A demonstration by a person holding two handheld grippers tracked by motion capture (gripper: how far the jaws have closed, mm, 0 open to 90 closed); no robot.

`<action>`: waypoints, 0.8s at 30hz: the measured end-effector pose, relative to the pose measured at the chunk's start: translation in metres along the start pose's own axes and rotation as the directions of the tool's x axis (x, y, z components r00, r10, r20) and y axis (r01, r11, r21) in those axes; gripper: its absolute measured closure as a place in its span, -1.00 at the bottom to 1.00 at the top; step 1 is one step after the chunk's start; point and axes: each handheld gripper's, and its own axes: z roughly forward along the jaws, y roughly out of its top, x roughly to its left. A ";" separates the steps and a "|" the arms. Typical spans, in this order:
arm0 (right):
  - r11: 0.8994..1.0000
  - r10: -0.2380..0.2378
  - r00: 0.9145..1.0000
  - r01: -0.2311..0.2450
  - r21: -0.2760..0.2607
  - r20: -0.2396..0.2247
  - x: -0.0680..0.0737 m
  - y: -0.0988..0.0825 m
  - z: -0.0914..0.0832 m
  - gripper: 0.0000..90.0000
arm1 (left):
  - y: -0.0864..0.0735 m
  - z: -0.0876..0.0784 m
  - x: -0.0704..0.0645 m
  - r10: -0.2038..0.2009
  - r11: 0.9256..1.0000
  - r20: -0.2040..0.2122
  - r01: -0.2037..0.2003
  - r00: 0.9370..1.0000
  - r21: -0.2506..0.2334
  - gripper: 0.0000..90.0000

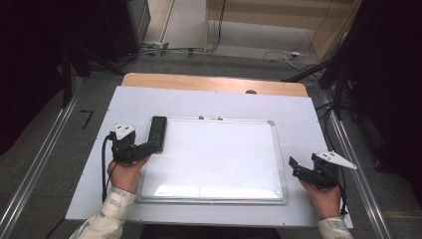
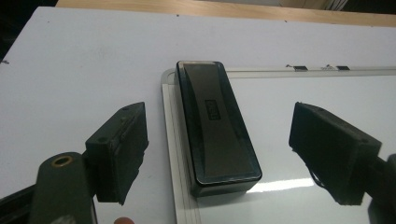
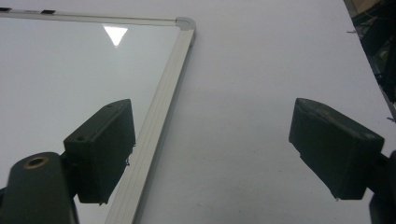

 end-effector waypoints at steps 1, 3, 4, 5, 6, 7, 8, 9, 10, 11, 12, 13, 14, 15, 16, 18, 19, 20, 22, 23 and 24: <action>1.000 0.001 1.000 -0.001 0.000 0.000 0.000 0.000 0.000 -0.71 | 0.000 0.000 0.000 -0.002 1.000 0.000 0.002 1.000 0.000 -0.55; 1.000 0.003 1.000 -0.003 0.003 0.003 0.000 0.000 0.000 -0.71 | -0.001 0.000 0.001 -0.004 1.000 0.000 0.004 1.000 0.000 -0.56; 1.000 0.003 1.000 -0.003 0.002 0.003 0.000 0.000 0.000 -0.71 | -0.001 -0.001 0.002 -0.003 1.000 0.001 0.003 1.000 -0.002 -0.56; 1.000 0.002 1.000 -0.002 0.001 0.003 0.000 0.000 0.000 -0.71 | -0.001 -0.001 0.002 -0.003 1.000 0.001 0.003 1.000 -0.002 -0.56; 1.000 0.000 1.000 0.000 0.001 0.003 0.000 0.000 0.000 -0.71 | -0.002 -0.001 0.003 -0.005 1.000 0.000 0.005 1.000 -0.001 -0.57; 1.000 0.001 1.000 -0.001 0.002 0.003 0.000 0.000 -0.001 -0.71 | -0.002 -0.002 0.003 -0.003 1.000 0.000 0.003 1.000 0.001 -0.57; 1.000 0.001 1.000 -0.001 0.002 0.004 0.000 0.000 -0.001 -0.71 | -0.003 -0.002 0.004 -0.004 1.000 0.004 0.004 1.000 0.002 -0.57; 1.000 0.002 1.000 -0.002 0.002 0.004 0.000 0.000 -0.001 -0.71 | -0.003 -0.002 0.004 -0.005 1.000 0.006 0.005 1.000 0.002 -0.57; 1.000 0.004 1.000 -0.004 0.002 0.003 0.000 0.000 -0.001 -0.71 | -0.004 -0.003 0.005 -0.005 1.000 0.006 0.005 1.000 0.003 -0.57; 1.000 0.004 1.000 -0.004 0.002 0.004 0.000 0.000 -0.001 -0.71 | -0.004 -0.004 0.005 -0.006 1.000 0.008 0.006 1.000 0.003 -0.57; 1.000 0.004 1.000 -0.004 0.002 0.004 0.000 0.000 -0.001 -0.71 | -0.004 -0.004 0.006 -0.007 1.000 0.006 0.007 1.000 0.003 -0.57; 1.000 0.003 1.000 -0.003 0.002 0.004 0.000 0.000 -0.001 -0.71 | -0.005 -0.005 0.007 -0.006 1.000 0.005 0.006 1.000 0.003 -0.57; 1.000 0.004 1.000 -0.004 0.002 0.004 0.000 0.000 -0.001 -0.71 | -0.005 -0.005 0.007 -0.006 1.000 0.003 0.006 1.000 0.003 -0.57; 1.000 0.002 1.000 -0.002 0.001 0.005 -0.001 -0.001 -0.001 -0.71 | -0.006 -0.006 0.008 -0.008 1.000 0.002 0.008 1.000 0.004 -0.57; 1.000 0.001 1.000 -0.001 0.000 0.005 -0.001 -0.001 -0.002 -0.71 | -0.007 -0.006 0.009 -0.008 1.000 0.004 0.008 1.000 0.003 -0.57; 1.000 0.002 1.000 -0.002 -0.001 0.006 -0.001 -0.001 -0.002 -0.71 | -0.008 -0.007 0.010 -0.005 1.000 0.001 0.005 1.000 0.007 -0.57; 1.000 0.004 1.000 -0.004 0.001 0.008 -0.001 -0.001 -0.002 -0.71 | -0.009 -0.007 0.010 -0.006 1.000 0.000 0.006 1.000 0.008 -0.57; 1.000 0.004 1.000 -0.004 0.001 0.008 -0.001 -0.001 -0.002 -0.71 | -0.010 -0.007 0.011 -0.007 1.000 0.002 0.007 1.000 0.010 -0.57; 1.000 0.003 1.000 -0.003 0.001 0.008 -0.001 -0.001 -0.002 -0.71 | -0.011 -0.007 0.012 -0.001 1.000 0.000 0.001 1.000 0.014 -0.57; 1.000 0.003 1.000 -0.003 0.002 0.009 -0.001 -0.001 -0.002 -0.71 | -0.012 -0.007 0.012 0.003 1.000 -0.003 -0.003 1.000 0.014 -0.57; 1.000 0.001 1.000 -0.001 0.001 0.009 -0.001 -0.001 -0.002 -0.71 | -0.012 -0.007 0.012 0.005 1.000 -0.004 -0.005 1.000 0.014 -0.57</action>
